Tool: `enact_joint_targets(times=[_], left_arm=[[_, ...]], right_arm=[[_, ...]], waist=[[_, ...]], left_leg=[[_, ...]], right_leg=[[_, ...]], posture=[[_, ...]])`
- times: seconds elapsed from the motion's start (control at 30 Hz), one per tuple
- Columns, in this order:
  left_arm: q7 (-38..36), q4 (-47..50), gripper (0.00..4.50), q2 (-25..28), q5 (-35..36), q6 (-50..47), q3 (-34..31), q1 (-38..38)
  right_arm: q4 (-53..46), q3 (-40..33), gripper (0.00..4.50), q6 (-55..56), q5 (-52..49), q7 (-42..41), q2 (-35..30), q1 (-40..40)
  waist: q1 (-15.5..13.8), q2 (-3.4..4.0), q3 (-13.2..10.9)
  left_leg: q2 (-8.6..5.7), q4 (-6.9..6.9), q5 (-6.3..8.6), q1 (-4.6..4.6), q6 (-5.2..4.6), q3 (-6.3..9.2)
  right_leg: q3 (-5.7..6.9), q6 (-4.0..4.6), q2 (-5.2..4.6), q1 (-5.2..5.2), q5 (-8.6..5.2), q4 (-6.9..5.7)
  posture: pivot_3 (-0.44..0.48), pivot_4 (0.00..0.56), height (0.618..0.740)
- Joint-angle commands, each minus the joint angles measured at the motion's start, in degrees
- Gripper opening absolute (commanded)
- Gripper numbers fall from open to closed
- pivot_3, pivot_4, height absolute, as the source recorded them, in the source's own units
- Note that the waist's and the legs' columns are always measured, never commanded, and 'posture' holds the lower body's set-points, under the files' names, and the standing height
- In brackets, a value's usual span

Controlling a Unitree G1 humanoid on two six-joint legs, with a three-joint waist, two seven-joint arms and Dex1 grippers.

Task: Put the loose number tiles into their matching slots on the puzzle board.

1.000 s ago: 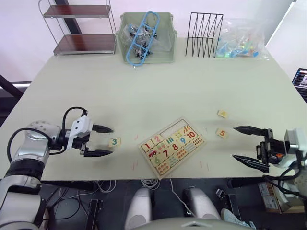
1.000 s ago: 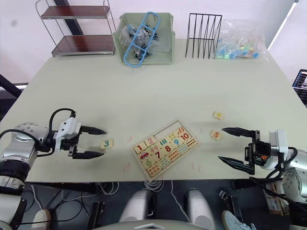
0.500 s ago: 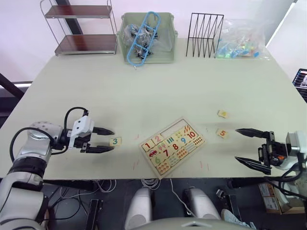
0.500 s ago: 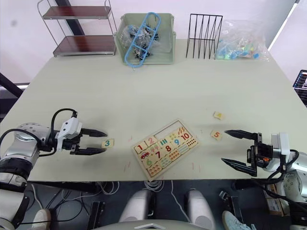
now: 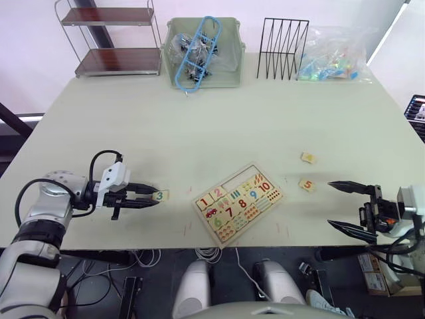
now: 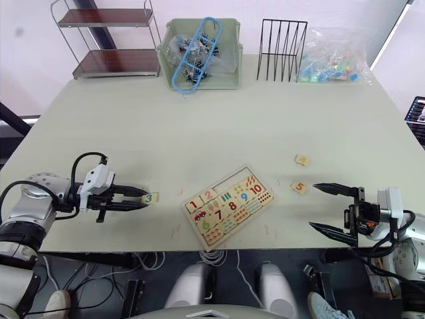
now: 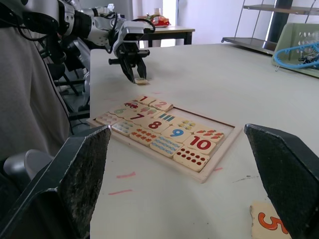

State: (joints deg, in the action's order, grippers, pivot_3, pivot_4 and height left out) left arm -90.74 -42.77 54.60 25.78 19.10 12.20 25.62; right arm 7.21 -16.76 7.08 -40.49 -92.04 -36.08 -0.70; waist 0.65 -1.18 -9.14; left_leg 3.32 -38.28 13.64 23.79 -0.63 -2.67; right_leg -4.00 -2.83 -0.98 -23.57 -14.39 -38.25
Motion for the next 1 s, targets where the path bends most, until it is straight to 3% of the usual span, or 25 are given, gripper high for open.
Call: enact_joint_targets(times=[0.03, 0.3, 0.4, 0.5, 0.73, 0.87, 1.0], left_arm=[[-1.8, 3.1, 0.9, 1.6, 0.6, -1.4, -2.3, -0.9], [2.4, 27.5, 0.9, 5.1, 5.0, -17.9, -11.2, -9.8], [7.2, 39.3, 0.9, 6.4, 7.8, -27.4, -14.1, -12.1], [10.4, 44.4, 0.9, 6.5, 8.2, -33.1, -15.6, -12.5], [22.1, 58.9, 0.9, 5.8, 8.1, -50.0, -13.8, -7.7], [27.0, 61.3, 0.9, 4.8, 3.3, -55.1, -9.4, -1.9], [28.8, 62.4, 0.9, 3.3, 4.7, -63.6, -6.9, 4.3]], right_arm=[[-0.9, -1.1, 4.5, 0.5, -0.9, -0.4, 0.2, 0.2], [-0.7, -1.3, 4.5, -0.1, -1.8, -0.3, 0.9, 0.1], [0.2, -1.4, 4.5, 0.5, -1.8, -0.4, 1.1, 0.1], [0.5, -1.3, 4.5, 0.6, -1.7, -0.5, 1.3, 0.5], [1.8, -1.0, 4.5, 1.4, -1.5, -0.5, 1.1, 2.0], [2.7, -0.6, 4.5, 1.9, -0.8, -0.5, 1.7, 3.4], [3.5, -0.5, 4.5, 2.3, -0.1, -0.4, 2.3, 4.6]], waist=[[0.0, 0.0, 0.0], [0.0, 0.01, 0.0], [-0.1, 0.03, 0.0], [0.0, 0.05, 0.0], [0.0, 0.06, -0.1], [0.0, 0.07, -0.1], [0.0, 0.06, -0.1]], left_leg=[[0.0, 0.0, 0.0, 0.0, 0.0, 0.0], [0.03, 0.0, 0.0, 0.0, 0.0, 0.0], [0.04, 0.0, 0.0, -0.02, 0.0, 0.0], [0.02, -0.04, 0.0, -0.04, 0.0, 0.0], [0.02, -0.04, 0.0, -0.03, 0.0, 0.02], [-0.01, -0.04, 0.0, -0.05, 0.0, 0.02], [-0.01, -0.04, 0.0, -0.03, 0.0, 0.05]], right_leg=[[0.0, 0.0, 0.0, 0.0, 0.0, 0.0], [0.0, 0.04, -0.01, -0.02, -0.02, -0.05], [0.0, 0.08, -0.02, -0.01, -0.06, -0.08], [-0.01, 0.11, -0.02, 0.01, -0.1, -0.1], [-0.01, -0.01, 0.02, 0.0, -0.07, -0.11], [-0.04, -0.05, 0.03, 0.01, -0.05, -0.11], [-0.04, -0.11, 0.07, 0.01, -0.01, -0.12]], posture=[[0.0, 0.15, 0.74], [0.0, 0.15, 0.74], [0.0, 0.15, 0.74], [0.0, 0.15, 0.74], [0.0, 0.15, 0.74], [0.0, 0.15, 0.74], [0.0, 0.15, 0.74]])
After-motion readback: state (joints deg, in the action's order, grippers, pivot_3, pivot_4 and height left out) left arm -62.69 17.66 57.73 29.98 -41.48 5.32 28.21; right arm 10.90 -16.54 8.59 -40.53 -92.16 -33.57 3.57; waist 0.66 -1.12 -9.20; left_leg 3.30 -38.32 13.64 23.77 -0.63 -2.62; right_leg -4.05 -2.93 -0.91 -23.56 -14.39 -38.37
